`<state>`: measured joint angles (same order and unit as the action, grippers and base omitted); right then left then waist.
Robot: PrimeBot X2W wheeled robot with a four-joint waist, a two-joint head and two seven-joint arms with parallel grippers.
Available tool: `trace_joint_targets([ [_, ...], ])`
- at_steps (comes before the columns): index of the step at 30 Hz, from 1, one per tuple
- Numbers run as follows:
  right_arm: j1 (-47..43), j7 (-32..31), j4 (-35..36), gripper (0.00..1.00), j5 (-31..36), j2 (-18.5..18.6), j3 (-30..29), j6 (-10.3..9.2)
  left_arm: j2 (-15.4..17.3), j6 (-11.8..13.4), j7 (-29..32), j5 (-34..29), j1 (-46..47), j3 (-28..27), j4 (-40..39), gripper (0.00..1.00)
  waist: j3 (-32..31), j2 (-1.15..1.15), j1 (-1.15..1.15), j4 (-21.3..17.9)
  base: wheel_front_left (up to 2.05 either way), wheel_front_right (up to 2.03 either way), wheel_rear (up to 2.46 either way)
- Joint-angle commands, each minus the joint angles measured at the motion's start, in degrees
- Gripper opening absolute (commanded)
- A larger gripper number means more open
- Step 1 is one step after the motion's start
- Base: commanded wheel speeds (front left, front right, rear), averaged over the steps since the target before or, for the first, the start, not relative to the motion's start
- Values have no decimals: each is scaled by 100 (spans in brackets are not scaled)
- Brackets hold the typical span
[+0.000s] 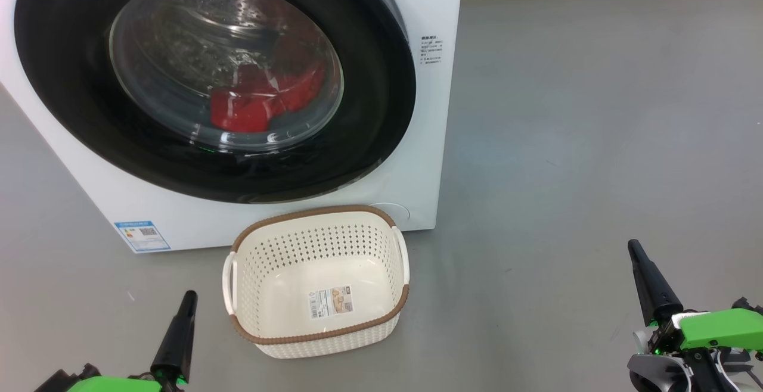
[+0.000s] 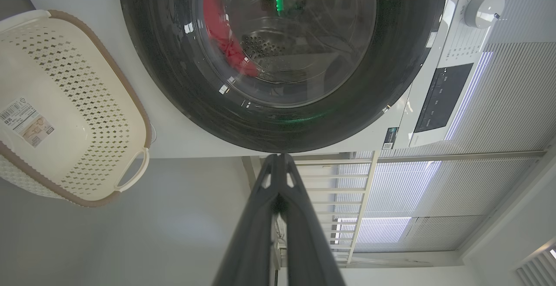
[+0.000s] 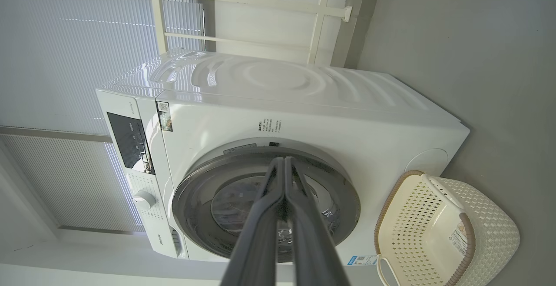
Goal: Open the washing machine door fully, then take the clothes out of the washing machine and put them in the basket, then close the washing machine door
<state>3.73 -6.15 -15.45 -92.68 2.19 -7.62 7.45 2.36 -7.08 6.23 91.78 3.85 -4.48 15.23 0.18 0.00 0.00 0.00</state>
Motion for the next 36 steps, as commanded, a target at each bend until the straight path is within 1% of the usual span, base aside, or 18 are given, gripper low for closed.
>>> trace_joint_targets([
  [1, 245, -32, 143, 0, 49, 68, 112, 3, 52, -41, 23, 41, 234, -202, -120, 0, 0, 0, 0, 0, 0, 0, 0],
  [7, 245, -32, 143, 0, 49, 68, 112, 3, 52, -41, 23, 41, 234, -202, -120, 0, 0, 0, 0, 0, 0, 0, 0],
  [8, 1, 1, 0, 100, 0, 0, 1, 0, 0, 0, 0, 0, 1, 0, 0, 100, 0, 0, 0, 0, 0, 0, 0],
  [10, -25, 8, -108, 100, -4, -36, 11, 0, -14, 3, -2, 0, -42, 25, 93, 100, 0, 0, 0, 0, 0, 0, 0],
  [11, -146, 25, -320, 100, -18, -108, 80, 0, -61, 5, -11, 8, -150, 77, 283, 100, 4, 0, 0, 1, 0, 0, 0],
  [12, -8, 125, -361, 100, -77, -98, 276, 0, -51, 2, -72, 34, -39, 175, 301, 100, -8, 0, 8, -4, 0, 0, 0],
  [15, 57, 178, -380, 100, -82, -93, 364, 0, -38, 1, -115, 5, 9, 228, 295, 100, 4, 0, 1, -7, 0, 0, 0],
  [24, 276, 352, -490, 100, 99, -76, 625, 1, 41, -2, -328, -245, 163, 418, 283, 100, 14, 0, 0, -18, 0, 0, 0],
  [29, 411, 438, -582, 100, 393, -66, 714, 1, 84, -3, -432, -510, 255, 510, 305, 100, 22, 0, 0, -26, 0, 0, 0],
  [36, 553, 557, -654, 100, 1019, -62, 728, 1, 65, 43, -554, -1015, 358, 519, 294, 100, 40, 0, 0, -33, 0, 0, 0],
])
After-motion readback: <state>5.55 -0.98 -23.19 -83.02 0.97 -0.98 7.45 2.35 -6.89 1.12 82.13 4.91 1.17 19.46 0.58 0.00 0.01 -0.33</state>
